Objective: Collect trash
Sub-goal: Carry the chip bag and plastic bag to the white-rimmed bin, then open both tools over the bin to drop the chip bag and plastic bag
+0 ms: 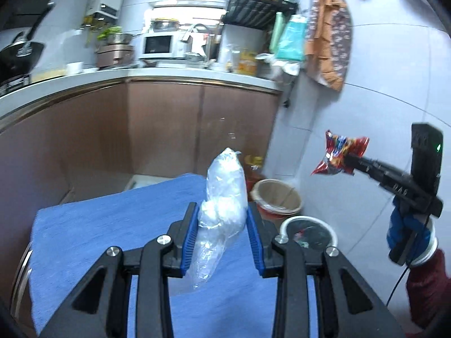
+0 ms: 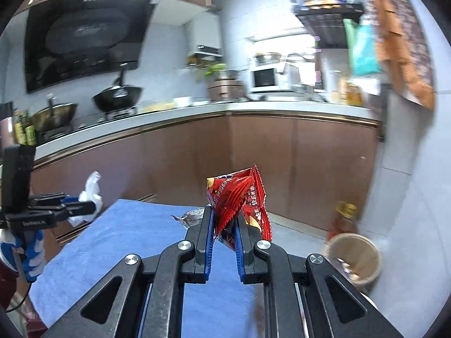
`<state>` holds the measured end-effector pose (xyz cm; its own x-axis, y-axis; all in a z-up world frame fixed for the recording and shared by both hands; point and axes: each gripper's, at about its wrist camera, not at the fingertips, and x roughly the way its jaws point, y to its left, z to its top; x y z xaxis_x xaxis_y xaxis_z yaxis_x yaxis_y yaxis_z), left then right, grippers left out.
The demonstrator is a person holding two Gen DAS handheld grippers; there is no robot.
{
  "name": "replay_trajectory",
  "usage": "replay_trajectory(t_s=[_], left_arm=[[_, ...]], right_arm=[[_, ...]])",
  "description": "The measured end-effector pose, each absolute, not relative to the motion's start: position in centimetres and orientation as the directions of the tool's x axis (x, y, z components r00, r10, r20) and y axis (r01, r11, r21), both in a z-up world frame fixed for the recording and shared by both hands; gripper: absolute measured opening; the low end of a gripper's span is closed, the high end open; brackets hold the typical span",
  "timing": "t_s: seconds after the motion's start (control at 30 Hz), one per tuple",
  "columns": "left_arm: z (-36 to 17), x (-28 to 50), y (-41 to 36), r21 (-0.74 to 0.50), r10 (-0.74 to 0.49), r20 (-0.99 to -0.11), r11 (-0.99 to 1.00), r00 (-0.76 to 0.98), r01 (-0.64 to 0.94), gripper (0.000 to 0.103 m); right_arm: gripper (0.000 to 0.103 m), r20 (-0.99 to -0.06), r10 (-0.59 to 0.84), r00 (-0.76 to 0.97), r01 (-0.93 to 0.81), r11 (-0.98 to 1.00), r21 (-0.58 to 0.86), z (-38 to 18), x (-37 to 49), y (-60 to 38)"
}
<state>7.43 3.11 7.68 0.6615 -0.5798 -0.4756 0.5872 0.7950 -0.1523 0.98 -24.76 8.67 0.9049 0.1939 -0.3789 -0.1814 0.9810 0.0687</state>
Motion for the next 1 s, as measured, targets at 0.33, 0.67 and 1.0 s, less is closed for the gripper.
replay_trajectory(t_s=[0.33,0.67,1.0], left_arm=[[6.4,9.3,-11.0,-0.188,-0.674,-0.515,0.691,0.529,0.698,0.032],[2.9,10.6,-21.8,-0.228,-0.704,-0.568,0.632,0.426,0.741,0.032],[-1.3,12.2,-29.7,-0.236,-0.699,-0.642,0.572,0.316,0.786,0.032]], right_arm=[[0.013,-0.445,-0.050,0.894,0.138,0.976,0.168,3.2,-0.9,-36.7],[0.013,-0.636,-0.173,0.752,0.357,0.918,0.172,-5.5,1.4,-45.4],[0.018,-0.719,-0.190,0.669,0.467,0.860,0.207,-11.6,2.6,-49.3]])
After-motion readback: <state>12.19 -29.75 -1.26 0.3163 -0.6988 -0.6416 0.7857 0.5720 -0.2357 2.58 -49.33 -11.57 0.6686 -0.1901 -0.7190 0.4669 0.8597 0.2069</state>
